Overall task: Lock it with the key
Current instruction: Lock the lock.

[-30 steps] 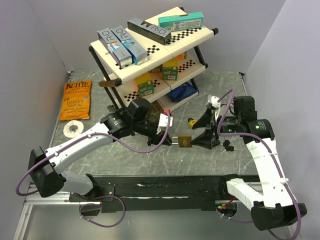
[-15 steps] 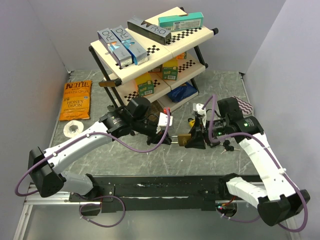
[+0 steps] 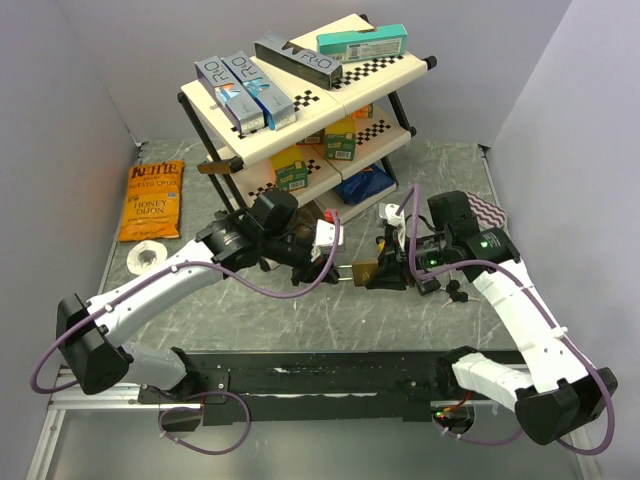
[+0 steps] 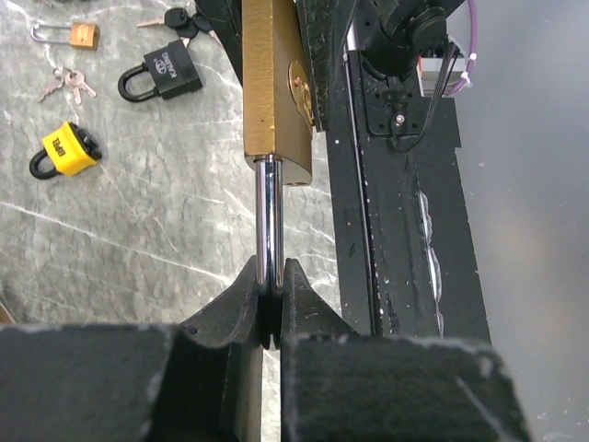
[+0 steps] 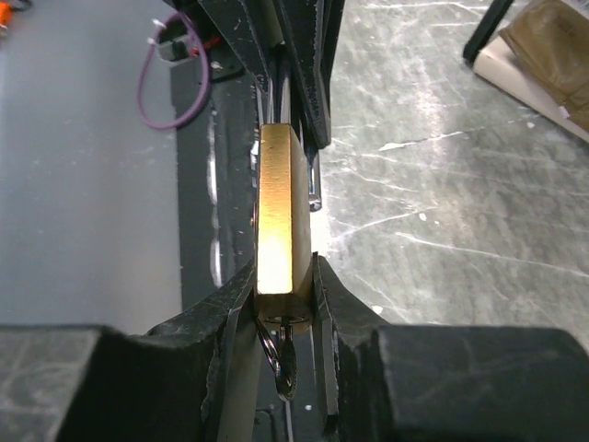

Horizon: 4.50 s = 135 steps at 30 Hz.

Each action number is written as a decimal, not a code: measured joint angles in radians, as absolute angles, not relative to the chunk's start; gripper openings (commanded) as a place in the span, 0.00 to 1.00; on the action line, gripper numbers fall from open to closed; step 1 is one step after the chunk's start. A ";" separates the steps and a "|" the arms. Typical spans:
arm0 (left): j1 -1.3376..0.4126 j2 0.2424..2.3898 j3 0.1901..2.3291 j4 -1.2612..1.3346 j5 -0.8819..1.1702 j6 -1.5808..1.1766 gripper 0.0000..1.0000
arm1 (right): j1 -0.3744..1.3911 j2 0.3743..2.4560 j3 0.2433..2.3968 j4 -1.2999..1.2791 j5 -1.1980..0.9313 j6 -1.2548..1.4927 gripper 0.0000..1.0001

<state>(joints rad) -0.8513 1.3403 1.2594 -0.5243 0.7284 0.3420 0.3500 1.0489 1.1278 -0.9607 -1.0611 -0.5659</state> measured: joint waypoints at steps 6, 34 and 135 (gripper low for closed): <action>-0.843 1.355 1.267 -0.532 0.728 0.344 0.01 | 0.371 1.040 1.128 -0.929 -0.988 -0.572 0.00; -0.830 1.396 1.313 -0.590 0.761 0.258 0.01 | 0.394 1.066 1.117 -0.883 -0.978 -0.492 0.00; -0.657 1.282 1.243 -0.119 1.002 -0.084 0.17 | 0.316 1.033 1.123 -0.497 -1.234 -0.185 0.00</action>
